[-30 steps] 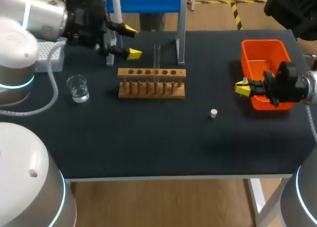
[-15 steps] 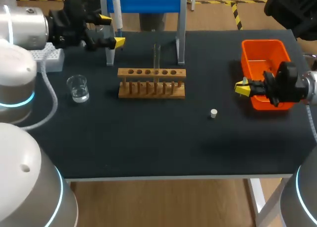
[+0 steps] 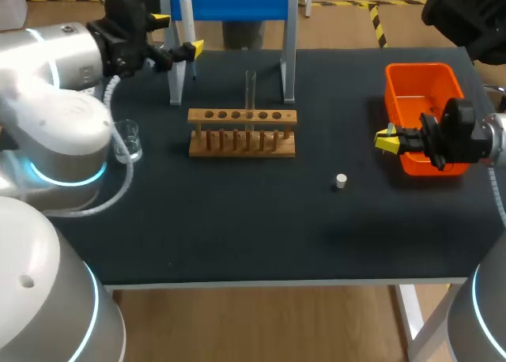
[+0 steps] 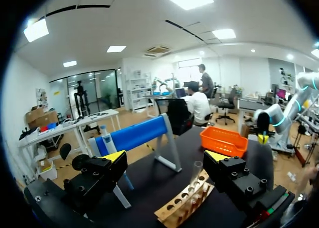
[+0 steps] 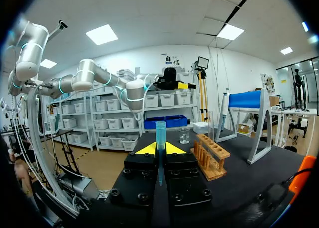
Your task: Invert the test tube, pick up the pipette, mount the tip to pipette, aspirate from beaker and dispense into the tube, eject the tip, return the pipette, and cap with the stopper.
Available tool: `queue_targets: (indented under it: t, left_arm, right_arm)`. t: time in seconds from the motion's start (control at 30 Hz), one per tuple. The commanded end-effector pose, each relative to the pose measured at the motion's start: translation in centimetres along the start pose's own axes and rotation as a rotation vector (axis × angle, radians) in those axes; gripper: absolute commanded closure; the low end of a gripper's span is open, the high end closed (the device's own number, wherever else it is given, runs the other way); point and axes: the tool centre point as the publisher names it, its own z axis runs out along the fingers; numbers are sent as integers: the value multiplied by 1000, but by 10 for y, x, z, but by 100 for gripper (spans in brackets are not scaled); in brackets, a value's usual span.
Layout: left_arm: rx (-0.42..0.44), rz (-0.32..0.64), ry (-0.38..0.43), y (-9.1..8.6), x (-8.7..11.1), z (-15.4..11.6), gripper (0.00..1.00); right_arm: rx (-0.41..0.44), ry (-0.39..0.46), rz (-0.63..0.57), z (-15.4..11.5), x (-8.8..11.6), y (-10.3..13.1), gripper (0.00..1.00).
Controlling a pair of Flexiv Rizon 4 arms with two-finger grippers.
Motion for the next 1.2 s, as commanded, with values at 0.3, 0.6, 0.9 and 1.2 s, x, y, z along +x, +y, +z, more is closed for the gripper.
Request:
queue_targets:
  t: [0.3,0.6,0.9,1.2]
  left_arm:
    - [-34,-101,-392,5,-21,37,0]
    - [-13,-154,-505,13,-35,55,0]
    - [-4,-197,-610,24,-50,70,0]
    - [23,-223,-674,30,-67,83,0]
  right_arm:
    - [0,0,-1,-1,1,0,100]
    - [0,0,-1,-1,1,0,100]
    - [0,0,-1,-1,1,0,100]
    - [0,0,-1,-1,1,0,100]
